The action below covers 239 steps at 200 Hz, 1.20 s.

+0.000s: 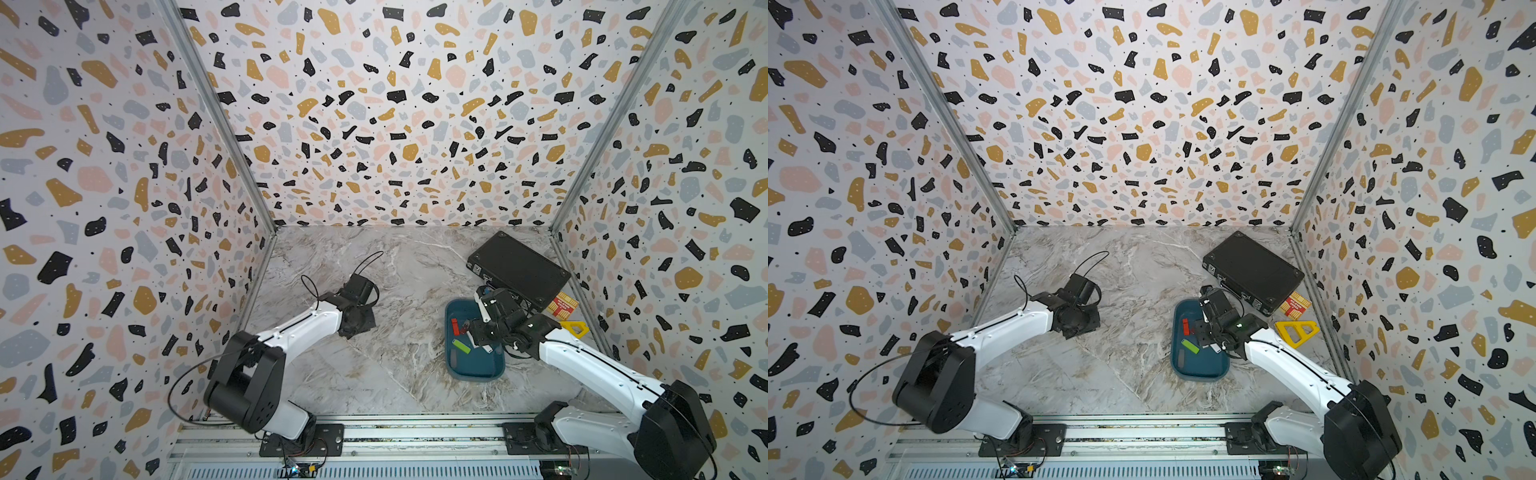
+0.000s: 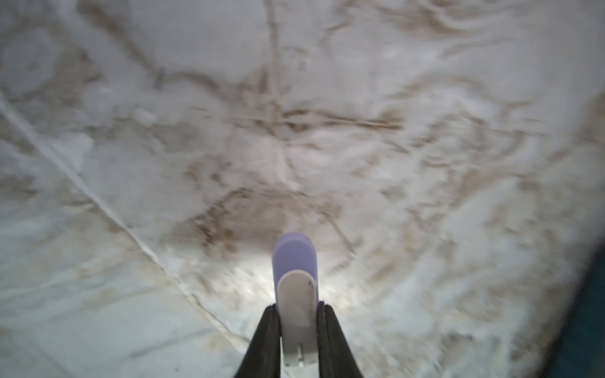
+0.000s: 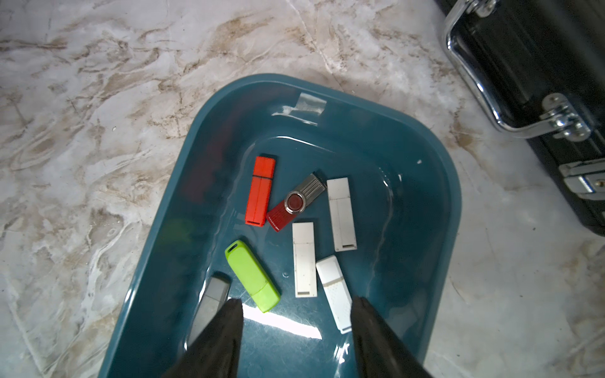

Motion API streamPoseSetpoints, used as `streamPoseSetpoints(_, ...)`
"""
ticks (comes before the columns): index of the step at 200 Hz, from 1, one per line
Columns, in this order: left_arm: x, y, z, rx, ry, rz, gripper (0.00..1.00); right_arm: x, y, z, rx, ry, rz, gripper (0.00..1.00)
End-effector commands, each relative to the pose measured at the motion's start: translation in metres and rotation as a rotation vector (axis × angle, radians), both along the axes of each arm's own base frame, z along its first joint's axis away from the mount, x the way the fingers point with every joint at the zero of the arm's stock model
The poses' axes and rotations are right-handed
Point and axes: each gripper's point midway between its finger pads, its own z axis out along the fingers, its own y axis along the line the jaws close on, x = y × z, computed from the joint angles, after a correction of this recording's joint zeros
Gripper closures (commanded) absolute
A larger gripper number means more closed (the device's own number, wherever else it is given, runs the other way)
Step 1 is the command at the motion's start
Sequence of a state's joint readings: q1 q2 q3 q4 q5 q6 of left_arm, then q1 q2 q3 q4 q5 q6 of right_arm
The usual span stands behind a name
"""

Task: Put the usb flash drive into the storage box
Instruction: Pick up the USB flash from the center of the board, then place the USB flash in the storage box.

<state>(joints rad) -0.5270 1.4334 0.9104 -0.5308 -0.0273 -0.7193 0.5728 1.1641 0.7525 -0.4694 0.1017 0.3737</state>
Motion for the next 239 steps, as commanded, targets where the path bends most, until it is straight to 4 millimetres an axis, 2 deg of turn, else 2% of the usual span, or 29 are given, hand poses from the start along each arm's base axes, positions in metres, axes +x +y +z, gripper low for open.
streamPoseSetpoints(1, -0.017, -0.053, 0.048, -0.099, -0.089, -0.097, 0.85, 0.016, -0.012, 0.015, 0.053, -0.053, -0.092, 0.43)
streamPoseSetpoints(24, -0.048, -0.123, 0.073, -0.174, -0.134, -0.241, 0.86, 0.031, -0.029, 0.019, 0.131, -0.049, -0.199, 0.44)
streamPoseSetpoints(46, -0.070, -0.175, 0.086, -0.165, -0.158, -0.349, 0.86, 0.042, -0.050, 0.017, 0.176, -0.028, -0.298, 0.44)
streamPoseSetpoints(61, -0.076, -0.204, 0.087, -0.134, -0.165, -0.405, 0.86, 0.047, -0.064, 0.013, 0.201, -0.010, -0.362, 0.44)
streamPoseSetpoints(82, -0.077, -0.232, 0.073, -0.116, -0.130, -0.420, 0.86, 0.048, -0.083, 0.009, 0.218, 0.007, -0.433, 0.45)
streamPoseSetpoints(112, -0.067, -0.263, 0.047, -0.108, -0.101, -0.404, 0.86, 0.052, -0.111, 0.002, 0.237, 0.026, -0.546, 0.45)
streamPoseSetpoints(152, -0.058, -0.295, 0.013, -0.106, -0.051, -0.397, 0.86, 0.053, -0.117, -0.007, 0.261, 0.053, -0.579, 0.46)
streamPoseSetpoints(182, -0.051, -0.298, -0.004, -0.057, -0.045, -0.381, 0.83, 0.052, -0.118, -0.010, 0.250, 0.060, -0.571, 0.46)
streamPoseSetpoints(210, -0.040, -0.299, -0.010, -0.018, -0.066, -0.371, 0.70, 0.051, -0.117, -0.010, 0.249, 0.059, -0.562, 0.47)
streamPoseSetpoints(239, -0.038, -0.302, -0.012, -0.015, -0.057, -0.376, 0.59, 0.048, -0.116, -0.009, 0.253, 0.064, -0.551, 0.47)
